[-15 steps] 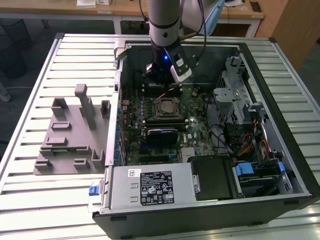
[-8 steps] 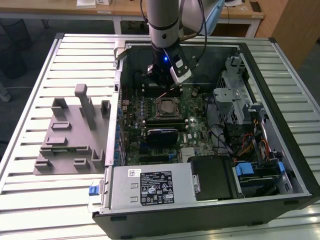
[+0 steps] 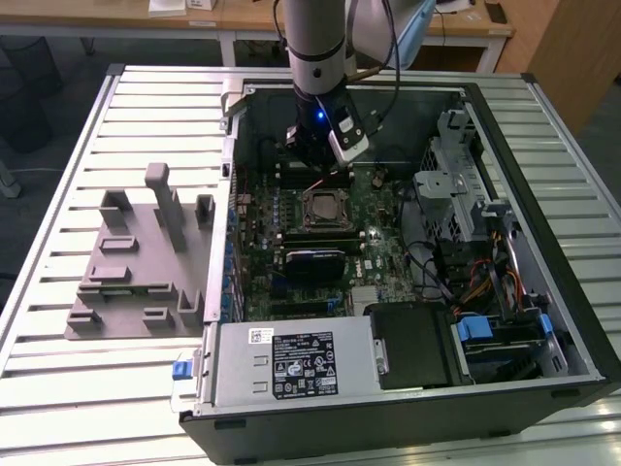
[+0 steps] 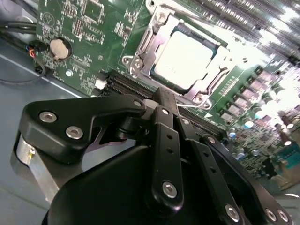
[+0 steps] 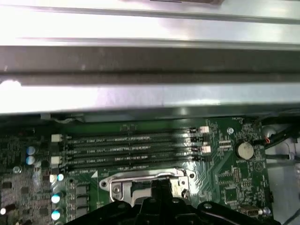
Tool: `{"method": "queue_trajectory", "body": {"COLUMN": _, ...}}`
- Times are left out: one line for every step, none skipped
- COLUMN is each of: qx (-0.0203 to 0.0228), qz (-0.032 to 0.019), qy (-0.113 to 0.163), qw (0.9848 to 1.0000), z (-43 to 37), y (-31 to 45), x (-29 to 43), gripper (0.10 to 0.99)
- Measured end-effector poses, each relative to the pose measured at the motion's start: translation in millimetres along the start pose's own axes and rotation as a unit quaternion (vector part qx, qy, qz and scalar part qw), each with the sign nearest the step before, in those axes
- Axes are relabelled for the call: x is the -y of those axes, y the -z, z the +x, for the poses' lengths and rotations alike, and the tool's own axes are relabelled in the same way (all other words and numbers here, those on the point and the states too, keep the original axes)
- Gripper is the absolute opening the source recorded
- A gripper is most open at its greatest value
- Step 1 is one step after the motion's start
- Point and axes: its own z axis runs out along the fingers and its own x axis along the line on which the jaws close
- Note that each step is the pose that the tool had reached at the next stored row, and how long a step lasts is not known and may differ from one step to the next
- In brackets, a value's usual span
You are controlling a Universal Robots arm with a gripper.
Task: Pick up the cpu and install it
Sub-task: 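Install the first cpu locking lever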
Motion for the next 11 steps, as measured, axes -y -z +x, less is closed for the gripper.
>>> {"method": "queue_trajectory", "body": {"qx": 0.0001, "qz": 0.0, "qy": 0.0, "qw": 1.0, "z": 0.2, "y": -0.7, "x": -1.9, "gripper": 0.106}}
{"method": "queue_trajectory", "body": {"qx": 0.0001, "qz": 0.0001, "qy": -0.001, "qw": 1.0, "z": 0.4, "y": -1.3, "x": -3.1, "gripper": 0.106}}
{"method": "queue_trajectory", "body": {"qx": 0.0002, "qz": 0.0, "qy": -0.001, "qw": 1.0, "z": 0.5, "y": -2.1, "x": -3.4, "gripper": 0.106}}
{"method": "queue_trajectory", "body": {"qx": 0.0002, "qz": 0.0, "qy": -0.001, "qw": 1.0, "z": 0.7, "y": -3.0, "x": -3.6, "gripper": 0.106}}
{"method": "queue_trajectory", "body": {"qx": 0.0001, "qz": 0.0001, "qy": -0.001, "qw": 1.0, "z": 0.9, "y": -4.4, "x": -3.4, "gripper": 0.106}}
{"method": "queue_trajectory", "body": {"qx": 0.0002, "qz": 0.0001, "qy": -0.001, "qw": 1.0, "z": 1.1, "y": -5.9, "x": -3.2, "gripper": 0.106}}
{"method": "queue_trajectory", "body": {"qx": 0.0003, "qz": 0.0, "qy": -0.001, "qw": 1.0, "z": 1.4, "y": -7.4, "x": -3.0, "gripper": 0.106}}
{"method": "queue_trajectory", "body": {"qx": 0.0004, "qz": -0.0002, "qy": -0.001, "qw": 1.0, "z": 1.6, "y": -8.8, "x": -2.8, "gripper": 0.106}}
{"method": "queue_trajectory", "body": {"qx": 0.0004, "qz": -0.0004, "qy": -0.001, "qw": 1.0, "z": 1.8, "y": -10.0, "x": -2.7, "gripper": 0.106}}
{"method": "queue_trajectory", "body": {"qx": 0.0003, "qz": -0.0006, "qy": -0.001, "qw": 1.0, "z": 2.0, "y": -10.9, "x": -3.0, "gripper": 0.106}}
{"method": "queue_trajectory", "body": {"qx": 0.0003, "qz": -0.0007, "qy": -0.001, "qw": 1.0, "z": 2.2, "y": -11.7, "x": -3.4, "gripper": 0.106}}
